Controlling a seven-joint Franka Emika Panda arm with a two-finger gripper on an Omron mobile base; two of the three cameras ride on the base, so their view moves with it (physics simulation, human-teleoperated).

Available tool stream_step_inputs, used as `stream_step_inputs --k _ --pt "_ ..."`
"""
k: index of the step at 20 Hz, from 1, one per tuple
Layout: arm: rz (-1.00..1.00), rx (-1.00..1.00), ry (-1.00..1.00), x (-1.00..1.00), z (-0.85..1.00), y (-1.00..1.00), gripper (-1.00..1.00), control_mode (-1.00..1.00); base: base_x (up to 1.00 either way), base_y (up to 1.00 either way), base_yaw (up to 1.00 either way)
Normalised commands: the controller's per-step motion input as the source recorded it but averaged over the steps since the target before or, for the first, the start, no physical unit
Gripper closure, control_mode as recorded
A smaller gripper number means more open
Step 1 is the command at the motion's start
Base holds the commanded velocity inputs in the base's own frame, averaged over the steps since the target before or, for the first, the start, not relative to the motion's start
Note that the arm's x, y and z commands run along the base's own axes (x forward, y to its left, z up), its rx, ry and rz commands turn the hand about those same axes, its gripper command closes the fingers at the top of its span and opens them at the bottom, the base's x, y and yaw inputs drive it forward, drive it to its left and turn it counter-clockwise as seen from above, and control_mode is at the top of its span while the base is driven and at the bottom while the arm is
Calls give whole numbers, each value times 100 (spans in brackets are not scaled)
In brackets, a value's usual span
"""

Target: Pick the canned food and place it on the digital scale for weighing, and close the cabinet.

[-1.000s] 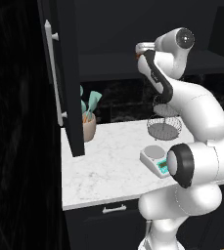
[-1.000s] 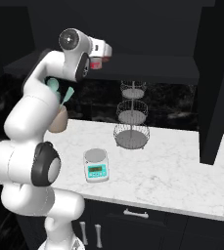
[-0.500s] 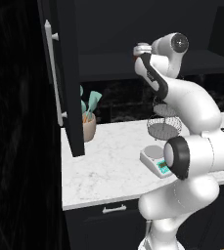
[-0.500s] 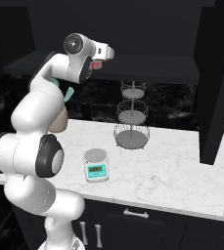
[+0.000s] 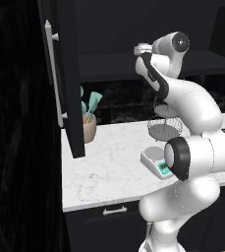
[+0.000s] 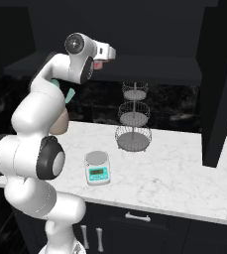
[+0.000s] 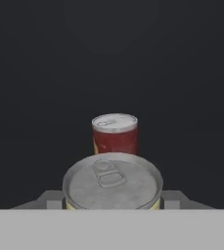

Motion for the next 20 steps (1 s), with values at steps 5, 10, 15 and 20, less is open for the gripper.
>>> stream_step_inputs --k 5,10,15,20 --pt "0 0 -3 -28 6 -4 100 -100 0 0 0" --pt "0 3 -12 -100 20 -44 100 -100 0 0 0" --pt "0 1 -17 -100 24 -32 100 -100 0 0 0" --pt "0 0 -10 -100 15 -15 100 -100 0 0 0"
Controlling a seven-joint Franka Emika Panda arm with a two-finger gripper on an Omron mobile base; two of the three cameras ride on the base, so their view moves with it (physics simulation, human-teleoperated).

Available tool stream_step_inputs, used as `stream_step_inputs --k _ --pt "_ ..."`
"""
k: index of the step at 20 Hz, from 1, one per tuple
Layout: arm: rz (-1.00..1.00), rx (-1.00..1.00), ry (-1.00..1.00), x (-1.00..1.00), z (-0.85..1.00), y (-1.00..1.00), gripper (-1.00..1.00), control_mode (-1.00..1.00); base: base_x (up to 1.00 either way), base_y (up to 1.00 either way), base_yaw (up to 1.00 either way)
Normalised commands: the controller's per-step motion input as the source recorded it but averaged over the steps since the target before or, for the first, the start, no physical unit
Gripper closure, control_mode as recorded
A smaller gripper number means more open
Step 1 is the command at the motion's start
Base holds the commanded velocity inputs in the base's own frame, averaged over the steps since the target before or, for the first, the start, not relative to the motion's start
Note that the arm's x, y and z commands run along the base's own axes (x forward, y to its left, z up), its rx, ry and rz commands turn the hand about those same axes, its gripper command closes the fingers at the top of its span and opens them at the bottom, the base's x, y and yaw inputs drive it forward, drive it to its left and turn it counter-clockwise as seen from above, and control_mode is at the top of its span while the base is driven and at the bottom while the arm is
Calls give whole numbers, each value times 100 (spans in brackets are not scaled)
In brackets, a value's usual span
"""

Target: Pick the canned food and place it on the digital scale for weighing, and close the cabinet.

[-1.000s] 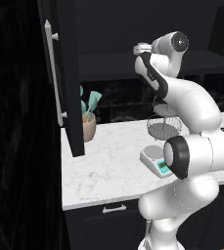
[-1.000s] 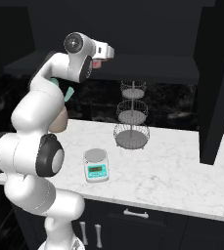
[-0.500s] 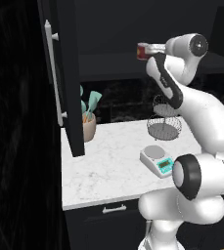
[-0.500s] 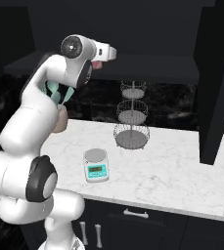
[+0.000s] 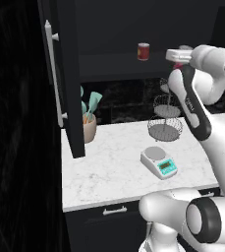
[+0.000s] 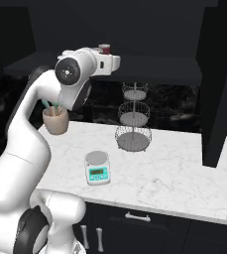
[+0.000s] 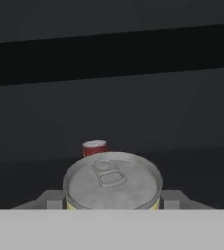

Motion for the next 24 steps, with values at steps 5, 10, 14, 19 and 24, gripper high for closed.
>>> stream_step_inputs --k 5,10,14,19,24 --pt "2 0 11 -100 27 -18 100 -100 0 0 0" --pt "11 0 45 -100 31 -24 100 -100 0 0 0" --pt "33 -2 16 -100 -58 -36 100 -100 0 0 0" --pt "42 1 -7 -88 -100 -10 100 -100 0 0 0" --pt "46 3 0 -5 -100 5 100 -100 0 0 0"
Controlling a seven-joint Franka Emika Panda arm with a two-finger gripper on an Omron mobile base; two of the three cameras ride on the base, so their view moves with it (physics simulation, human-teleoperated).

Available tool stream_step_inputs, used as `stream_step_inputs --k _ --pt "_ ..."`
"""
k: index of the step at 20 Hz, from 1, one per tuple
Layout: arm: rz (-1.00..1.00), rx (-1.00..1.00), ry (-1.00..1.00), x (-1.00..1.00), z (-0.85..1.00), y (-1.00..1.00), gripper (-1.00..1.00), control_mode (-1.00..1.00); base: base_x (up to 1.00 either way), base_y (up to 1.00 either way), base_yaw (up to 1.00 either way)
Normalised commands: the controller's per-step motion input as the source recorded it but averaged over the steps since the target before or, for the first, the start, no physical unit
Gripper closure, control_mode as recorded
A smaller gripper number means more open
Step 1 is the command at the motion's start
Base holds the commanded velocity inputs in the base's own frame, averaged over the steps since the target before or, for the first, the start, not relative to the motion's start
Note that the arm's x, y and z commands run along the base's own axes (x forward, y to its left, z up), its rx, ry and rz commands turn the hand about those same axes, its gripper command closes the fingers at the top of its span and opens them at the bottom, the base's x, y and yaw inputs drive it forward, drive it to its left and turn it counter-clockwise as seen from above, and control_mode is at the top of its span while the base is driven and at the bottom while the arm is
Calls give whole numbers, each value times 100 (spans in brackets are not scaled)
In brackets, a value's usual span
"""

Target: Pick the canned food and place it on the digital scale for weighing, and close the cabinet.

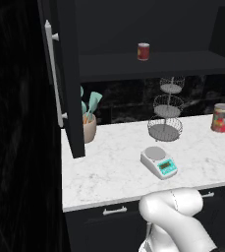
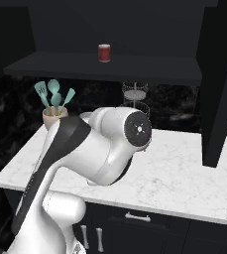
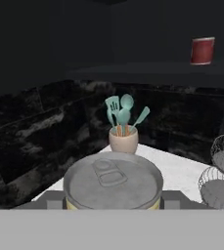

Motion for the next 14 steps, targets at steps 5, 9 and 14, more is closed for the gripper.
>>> stream_step_inputs --k 5,9,14 --pt "37 -1 -7 30 -100 41 100 -100 0 0 0" --pt "12 0 -1 88 -73 37 100 -100 0 0 0" --pt "8 0 0 83 -47 5 100 -100 0 0 0"
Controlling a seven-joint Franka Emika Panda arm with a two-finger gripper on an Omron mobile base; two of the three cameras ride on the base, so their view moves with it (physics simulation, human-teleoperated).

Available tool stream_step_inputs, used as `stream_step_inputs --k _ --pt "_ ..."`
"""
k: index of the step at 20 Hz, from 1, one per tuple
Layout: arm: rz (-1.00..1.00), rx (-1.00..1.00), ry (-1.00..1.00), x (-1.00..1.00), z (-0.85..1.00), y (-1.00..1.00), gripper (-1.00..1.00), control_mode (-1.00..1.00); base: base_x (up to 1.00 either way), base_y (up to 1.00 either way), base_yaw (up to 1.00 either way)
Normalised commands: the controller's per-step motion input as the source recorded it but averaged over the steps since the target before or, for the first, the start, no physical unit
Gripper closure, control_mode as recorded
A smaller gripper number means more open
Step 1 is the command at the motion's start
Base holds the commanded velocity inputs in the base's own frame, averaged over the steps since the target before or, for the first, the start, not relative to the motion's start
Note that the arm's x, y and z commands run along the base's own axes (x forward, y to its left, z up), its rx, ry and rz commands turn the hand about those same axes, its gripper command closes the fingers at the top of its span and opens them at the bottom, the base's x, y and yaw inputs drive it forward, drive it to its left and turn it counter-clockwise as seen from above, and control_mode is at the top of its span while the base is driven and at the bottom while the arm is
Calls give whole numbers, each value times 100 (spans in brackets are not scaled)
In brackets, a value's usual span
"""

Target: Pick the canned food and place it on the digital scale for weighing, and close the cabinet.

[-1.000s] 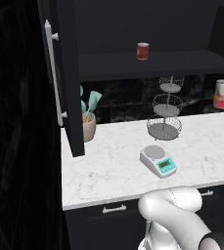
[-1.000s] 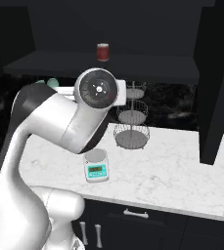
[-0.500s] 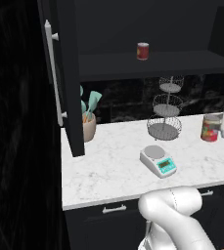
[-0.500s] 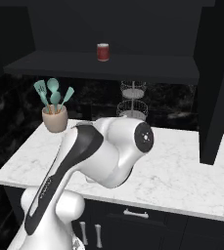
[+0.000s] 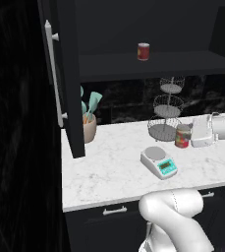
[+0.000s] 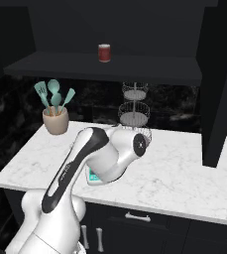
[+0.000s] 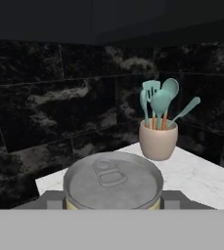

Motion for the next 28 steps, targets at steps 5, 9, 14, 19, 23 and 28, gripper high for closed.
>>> stream_step_inputs --k 5,9,14,19,23,28 --pt "9 0 0 49 -44 0 100 -100 0 0 0" --pt "6 0 0 24 -51 16 100 -100 0 0 0" --pt "1 0 0 28 -42 17 100 -100 0 0 0" --pt "0 0 0 32 -33 6 100 -100 0 0 0" --pt "0 0 0 20 -26 0 100 -100 0 0 0" --pt "0 0 0 12 -28 0 100 -100 0 0 0"
